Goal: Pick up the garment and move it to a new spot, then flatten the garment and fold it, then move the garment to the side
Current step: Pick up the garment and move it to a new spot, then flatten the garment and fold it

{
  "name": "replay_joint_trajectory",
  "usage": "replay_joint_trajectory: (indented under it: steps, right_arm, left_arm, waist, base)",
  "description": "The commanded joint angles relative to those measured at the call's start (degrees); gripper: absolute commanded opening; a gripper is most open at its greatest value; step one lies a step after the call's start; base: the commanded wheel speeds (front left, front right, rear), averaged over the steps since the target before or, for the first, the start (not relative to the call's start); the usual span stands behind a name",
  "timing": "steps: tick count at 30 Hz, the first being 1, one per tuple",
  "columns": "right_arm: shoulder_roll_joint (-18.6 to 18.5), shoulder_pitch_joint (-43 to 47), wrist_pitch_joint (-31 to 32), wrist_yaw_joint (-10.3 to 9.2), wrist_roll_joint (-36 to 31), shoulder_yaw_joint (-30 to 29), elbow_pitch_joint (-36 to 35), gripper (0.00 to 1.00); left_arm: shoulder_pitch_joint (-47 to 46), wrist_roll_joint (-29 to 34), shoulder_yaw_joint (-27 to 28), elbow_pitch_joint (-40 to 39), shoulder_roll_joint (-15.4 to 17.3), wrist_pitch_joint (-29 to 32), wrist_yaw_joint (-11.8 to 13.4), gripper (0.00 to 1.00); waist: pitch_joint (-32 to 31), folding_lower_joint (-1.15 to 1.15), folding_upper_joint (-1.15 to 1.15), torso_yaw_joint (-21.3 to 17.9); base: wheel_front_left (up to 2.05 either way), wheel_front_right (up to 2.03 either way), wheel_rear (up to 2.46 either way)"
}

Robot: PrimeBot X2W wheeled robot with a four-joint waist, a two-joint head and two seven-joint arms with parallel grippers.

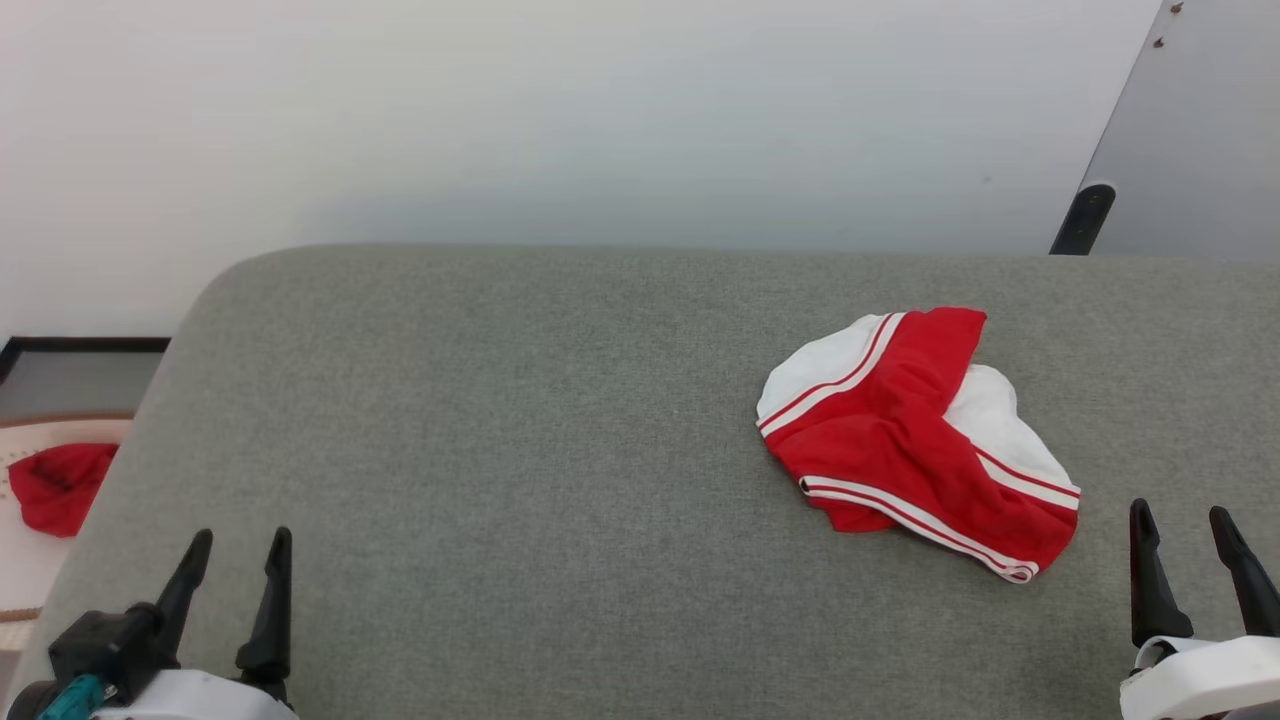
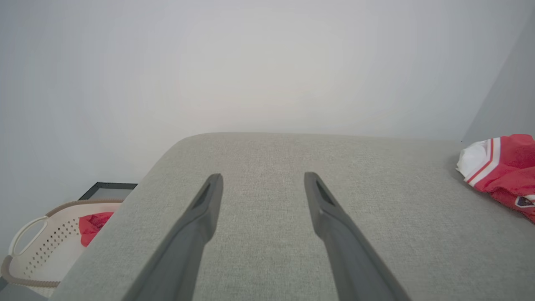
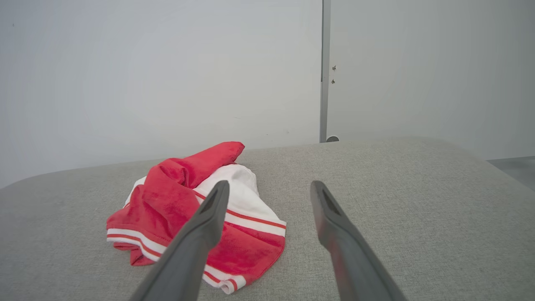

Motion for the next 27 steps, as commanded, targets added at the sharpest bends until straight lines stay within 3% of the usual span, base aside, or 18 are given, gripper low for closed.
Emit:
replay_joint_trajectory:
  steps: [1,27]
  right_arm:
    - [-0.4,0.6,0.3,-0.08,0.2,0.1,-0.3,1.00]
    - [0.1,-0.2,0.3,-0.08,0.3,1.3,-0.5,1.00]
  left_arm:
    - [1.1,1.4,1.0,-1.4,-0.6,0.0,0.0,1.00]
    - [2.7,5.1,3.2,-4.0,-4.9,0.0,-1.4,1.00]
  waist:
    - [-0.5,0.00,0.00,-0.5]
    - [-0.6,0.00,0.00,-0.7]
  base:
    - [0.00,0.00,0.00]
    - [0.00,0.00,0.00]
